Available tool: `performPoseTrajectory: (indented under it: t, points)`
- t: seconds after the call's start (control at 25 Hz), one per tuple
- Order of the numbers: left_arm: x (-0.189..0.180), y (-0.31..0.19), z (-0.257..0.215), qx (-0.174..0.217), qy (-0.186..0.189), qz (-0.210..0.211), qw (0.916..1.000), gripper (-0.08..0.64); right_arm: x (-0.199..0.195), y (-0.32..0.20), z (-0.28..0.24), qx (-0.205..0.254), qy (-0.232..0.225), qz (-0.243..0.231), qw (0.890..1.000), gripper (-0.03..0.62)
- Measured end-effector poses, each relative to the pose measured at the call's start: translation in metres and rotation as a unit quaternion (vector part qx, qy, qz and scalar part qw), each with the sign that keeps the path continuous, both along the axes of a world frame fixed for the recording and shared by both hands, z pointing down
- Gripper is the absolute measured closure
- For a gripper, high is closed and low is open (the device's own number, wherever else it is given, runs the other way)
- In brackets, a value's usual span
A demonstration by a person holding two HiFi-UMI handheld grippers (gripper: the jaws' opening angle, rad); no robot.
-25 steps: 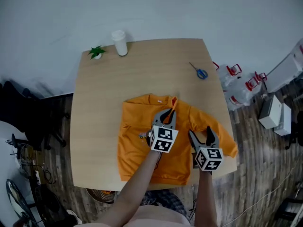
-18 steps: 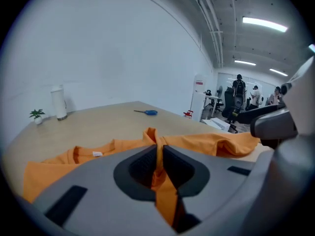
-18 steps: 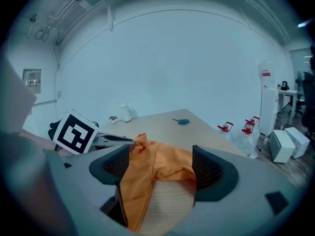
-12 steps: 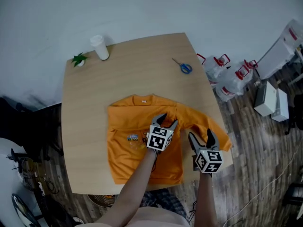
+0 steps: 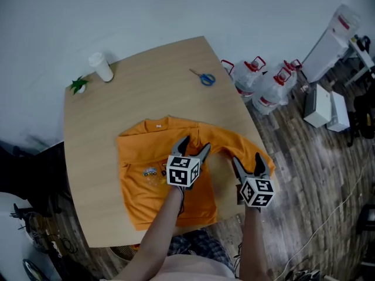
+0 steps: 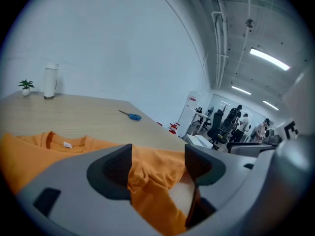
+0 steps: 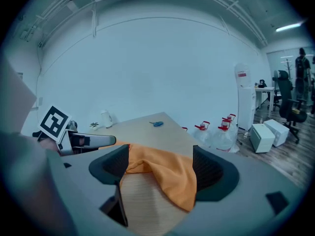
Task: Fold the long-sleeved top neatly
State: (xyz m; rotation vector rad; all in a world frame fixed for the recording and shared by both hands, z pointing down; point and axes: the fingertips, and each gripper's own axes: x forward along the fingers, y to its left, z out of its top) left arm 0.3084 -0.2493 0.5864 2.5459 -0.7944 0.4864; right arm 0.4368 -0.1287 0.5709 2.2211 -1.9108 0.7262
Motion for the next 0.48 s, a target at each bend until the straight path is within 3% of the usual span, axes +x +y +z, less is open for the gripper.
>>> performPoseTrajectory:
  t: [0.48]
  points:
    - [0.09,0.055,-0.002,-0.006,-0.009,0.091,0.9958,0.235,0.089,0.081,0.02,-0.041,0.006,0.132,0.99,0.233]
